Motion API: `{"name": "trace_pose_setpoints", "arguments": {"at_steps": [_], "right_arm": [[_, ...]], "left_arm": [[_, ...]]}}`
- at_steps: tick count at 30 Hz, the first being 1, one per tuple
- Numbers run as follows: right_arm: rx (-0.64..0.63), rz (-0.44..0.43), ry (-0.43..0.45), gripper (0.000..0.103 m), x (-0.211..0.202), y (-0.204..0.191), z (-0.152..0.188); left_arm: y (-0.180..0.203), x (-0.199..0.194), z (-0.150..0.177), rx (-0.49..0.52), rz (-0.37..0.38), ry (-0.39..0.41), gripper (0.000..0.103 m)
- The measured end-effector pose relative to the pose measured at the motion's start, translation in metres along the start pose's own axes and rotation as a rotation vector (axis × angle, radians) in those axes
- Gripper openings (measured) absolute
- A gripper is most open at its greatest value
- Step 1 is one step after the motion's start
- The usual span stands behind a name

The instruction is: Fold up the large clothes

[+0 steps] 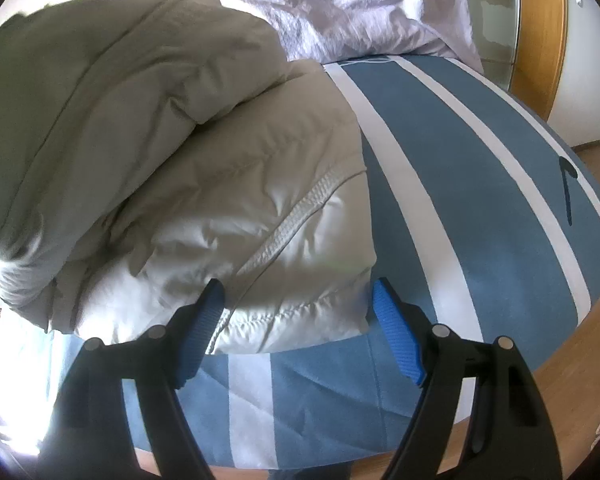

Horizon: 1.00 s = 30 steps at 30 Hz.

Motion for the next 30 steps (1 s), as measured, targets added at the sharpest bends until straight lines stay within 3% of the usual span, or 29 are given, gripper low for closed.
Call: {"name": "trace_pose_setpoints", "arguments": {"at_steps": [8, 14, 25, 30], "right_arm": [[-0.002, 0.021, -0.001, 0.076, 0.0, -0.003, 0.0], [-0.002, 0.03, 0.0, 0.076, -0.004, -0.006, 0.005], [0.017, 0.023, -0.003, 0.077, -0.006, 0.002, 0.006], [0.022, 0.02, 0.0, 0.077, -0.008, 0.009, 0.006]], "left_arm": [[-0.014, -0.05, -0.004, -0.001, -0.053, 0.096, 0.082], [-0.042, -0.074, -0.003, -0.034, -0.149, 0.141, 0.082], [-0.076, -0.058, 0.017, -0.072, -0.283, 0.071, 0.082], [-0.073, -0.043, 0.025, -0.031, -0.321, 0.064, 0.083]]}}
Point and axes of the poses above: each gripper's, at about its wrist camera, not at the fingertips, and x roughly the way its jaws point, y to its right, z to its underside, the point moved 2 cm from there along x, roughly the way its jaws point
